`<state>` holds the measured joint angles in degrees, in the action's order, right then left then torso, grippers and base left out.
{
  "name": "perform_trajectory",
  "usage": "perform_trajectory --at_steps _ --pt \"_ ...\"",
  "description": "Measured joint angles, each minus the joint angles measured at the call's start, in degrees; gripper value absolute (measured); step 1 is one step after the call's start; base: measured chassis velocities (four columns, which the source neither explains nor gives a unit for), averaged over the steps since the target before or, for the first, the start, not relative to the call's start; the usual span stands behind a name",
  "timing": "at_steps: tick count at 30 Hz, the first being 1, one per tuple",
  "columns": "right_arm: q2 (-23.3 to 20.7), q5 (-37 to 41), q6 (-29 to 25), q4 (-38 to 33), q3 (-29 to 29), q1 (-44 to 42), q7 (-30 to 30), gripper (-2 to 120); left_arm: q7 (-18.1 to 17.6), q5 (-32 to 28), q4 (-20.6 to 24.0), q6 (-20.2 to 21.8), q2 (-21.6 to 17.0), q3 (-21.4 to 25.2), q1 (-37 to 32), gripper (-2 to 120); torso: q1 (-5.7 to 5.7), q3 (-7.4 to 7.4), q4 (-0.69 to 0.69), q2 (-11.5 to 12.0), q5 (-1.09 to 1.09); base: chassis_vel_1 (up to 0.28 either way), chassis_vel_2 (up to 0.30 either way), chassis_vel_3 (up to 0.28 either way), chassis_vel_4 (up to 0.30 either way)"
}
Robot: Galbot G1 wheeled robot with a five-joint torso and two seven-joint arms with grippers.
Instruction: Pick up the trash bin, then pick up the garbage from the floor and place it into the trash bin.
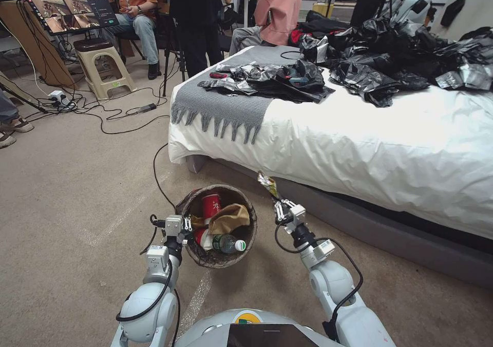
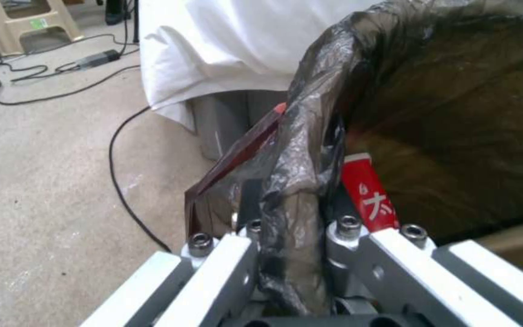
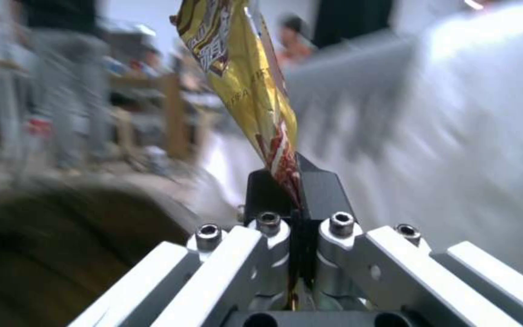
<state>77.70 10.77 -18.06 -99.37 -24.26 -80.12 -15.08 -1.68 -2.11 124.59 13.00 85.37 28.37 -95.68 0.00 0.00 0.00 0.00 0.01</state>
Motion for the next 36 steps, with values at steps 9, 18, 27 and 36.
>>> perform_trajectory --at_steps 9,18,27,36 --pt "-0.26 2.65 -3.25 -14.23 6.72 -1.96 -13.60 0 0.11 0.46 -0.44 0.10 0.06 -0.48 0.11 2 0.00 0.00 0.00 0.00 -0.01 0.000 0.000 0.000 0.000" --pt "-0.92 1.59 -0.65 -14.22 14.48 -0.06 -13.74 0 0.07 0.88 -0.46 0.30 0.19 -1.01 0.04 2 0.00 0.00 0.00 0.00 0.00 0.000 0.000 0.000 0.000" --pt "-0.33 0.92 -0.02 -8.24 17.81 2.12 -10.95 0 -0.01 0.90 0.04 0.53 0.15 -1.11 -0.14 2 0.00 0.00 0.00 0.00 -0.01 0.000 0.000 0.000 0.000" --pt "0.52 0.36 0.29 -3.69 19.25 4.27 -8.02 0 -0.08 1.02 0.18 0.60 0.22 -1.43 -0.18 2 0.00 0.00 0.00 0.00 -0.01 0.000 0.000 0.000 0.000"
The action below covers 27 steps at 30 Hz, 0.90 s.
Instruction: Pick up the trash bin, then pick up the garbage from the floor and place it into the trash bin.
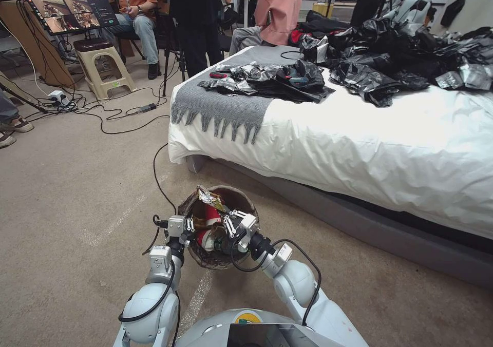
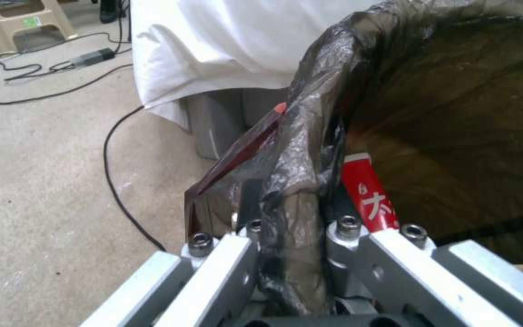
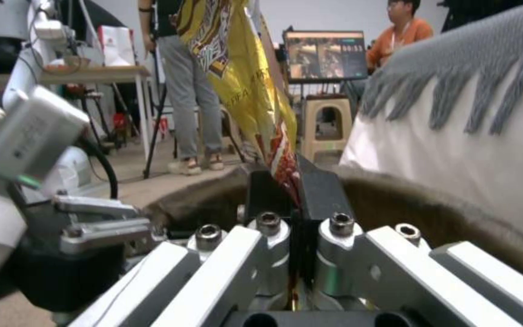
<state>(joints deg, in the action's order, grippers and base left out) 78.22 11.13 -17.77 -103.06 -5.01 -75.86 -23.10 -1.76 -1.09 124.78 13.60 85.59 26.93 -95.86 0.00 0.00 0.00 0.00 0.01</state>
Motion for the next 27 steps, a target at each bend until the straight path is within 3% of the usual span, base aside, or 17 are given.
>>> perform_trajectory --at_steps 9,22,25,27 --pt "0.80 -1.03 -0.02 3.28 0.65 0.74 0.59 -1 -0.01 0.07 0.29 0.02 0.09 -0.14 -0.03 2 0.00 0.00 0.00 0.00 0.00 0.000 0.000 0.000 0.000" --pt "0.51 -2.08 -0.54 4.37 0.33 0.06 0.27 43 0.00 -0.13 0.39 0.14 0.09 0.17 0.21 2 0.00 0.00 0.00 0.00 0.00 0.000 0.000 0.000 0.000" --pt "0.35 -2.11 -0.62 4.14 0.11 -0.21 -0.06 59 -0.01 -0.22 0.37 0.30 0.12 0.23 0.40 2 0.00 0.00 0.00 0.00 0.00 0.000 0.000 0.000 0.000" --pt "0.32 -2.12 -0.63 4.06 0.08 -0.26 -0.19 62 -0.01 -0.24 0.37 0.36 0.12 0.22 0.43 2 0.00 0.00 0.00 0.00 0.00 0.000 0.000 0.000 0.000"
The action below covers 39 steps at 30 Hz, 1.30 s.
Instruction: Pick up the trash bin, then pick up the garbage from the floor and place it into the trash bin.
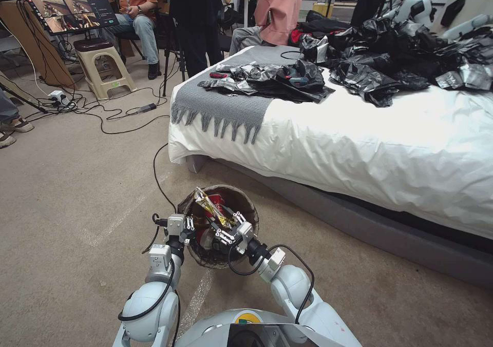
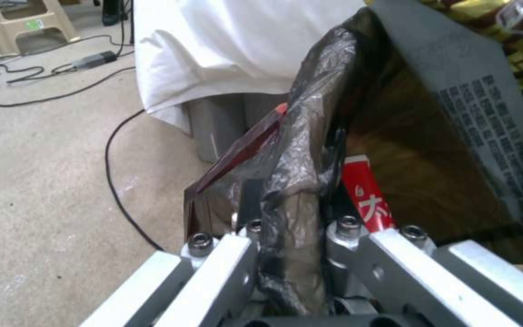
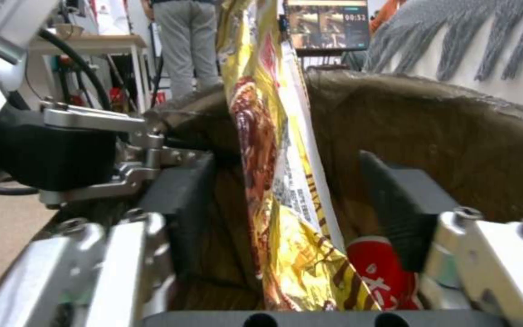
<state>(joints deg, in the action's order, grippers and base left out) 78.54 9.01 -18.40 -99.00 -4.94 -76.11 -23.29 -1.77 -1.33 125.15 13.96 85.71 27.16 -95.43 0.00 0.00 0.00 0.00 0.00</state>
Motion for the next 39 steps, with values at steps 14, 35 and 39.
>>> perform_trajectory --at_steps 14,35,39 --pt "-1.20 -0.19 -0.45 -3.40 -1.31 -1.94 -2.11 100 -0.07 -0.17 0.00 0.33 -0.06 0.52 0.10 2 0.00 0.00 0.00 0.00 0.00 0.000 0.000 0.000 0.000" --pt "-0.21 -4.06 -2.92 -17.92 -12.74 -9.76 9.32 100 -0.09 -0.70 -0.27 0.53 -0.38 0.92 0.28 2 0.00 0.00 0.00 0.00 0.00 0.000 0.000 0.000 0.000" --pt "0.65 -5.39 -2.12 -18.57 -15.03 -11.53 14.04 100 -0.08 -0.82 -0.27 0.51 -0.41 1.05 0.22 2 0.00 0.00 0.00 0.00 -0.01 0.000 0.000 0.000 0.000"
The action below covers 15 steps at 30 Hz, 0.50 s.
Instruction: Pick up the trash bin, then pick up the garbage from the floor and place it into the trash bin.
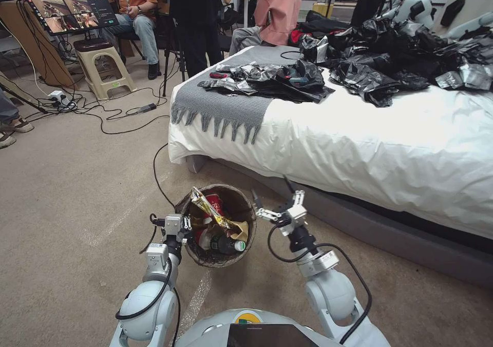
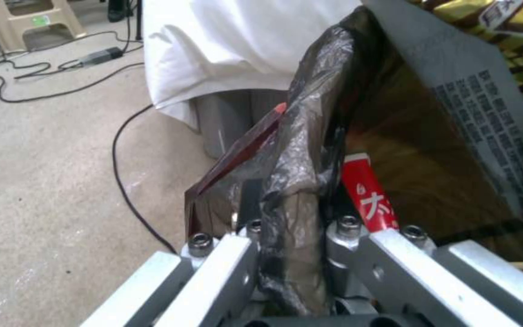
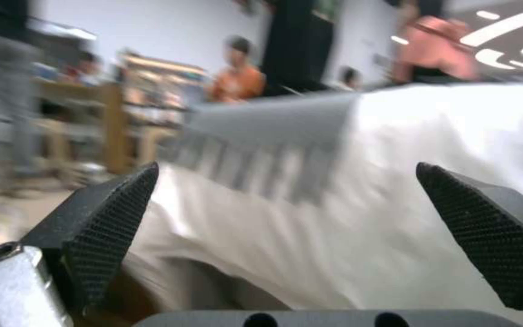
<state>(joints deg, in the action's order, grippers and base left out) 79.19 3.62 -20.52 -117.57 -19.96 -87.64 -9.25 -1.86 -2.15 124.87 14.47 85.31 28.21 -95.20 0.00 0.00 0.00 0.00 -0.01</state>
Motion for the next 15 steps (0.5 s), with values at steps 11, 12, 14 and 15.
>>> perform_trajectory --at_steps 11,12,14,15 --pt "2.75 -0.93 -0.71 4.17 -5.71 -5.85 10.31 100 0.03 -0.43 -0.16 -0.18 -0.02 0.37 -0.01 2 0.00 0.00 0.00 0.00 0.00 0.000 0.000 0.000 0.000" --pt "2.92 -0.93 -0.99 4.56 -5.72 -5.99 10.31 100 0.04 -0.51 -0.16 -0.18 -0.01 0.38 0.00 2 0.00 0.00 0.00 0.00 0.00 0.000 0.000 0.000 0.000" --pt "3.05 -0.93 -1.18 4.80 -5.71 -6.00 10.28 100 0.04 -0.62 -0.16 -0.18 0.00 0.38 -0.02 2 0.00 0.00 0.00 0.00 0.01 0.000 0.000 0.000 0.000" --pt "3.22 -0.93 -1.32 4.99 -5.67 -5.96 10.24 100 0.04 -0.73 -0.16 -0.18 0.01 0.39 -0.04 2 0.00 0.00 0.00 0.00 0.01 0.000 0.000 0.000 0.000"
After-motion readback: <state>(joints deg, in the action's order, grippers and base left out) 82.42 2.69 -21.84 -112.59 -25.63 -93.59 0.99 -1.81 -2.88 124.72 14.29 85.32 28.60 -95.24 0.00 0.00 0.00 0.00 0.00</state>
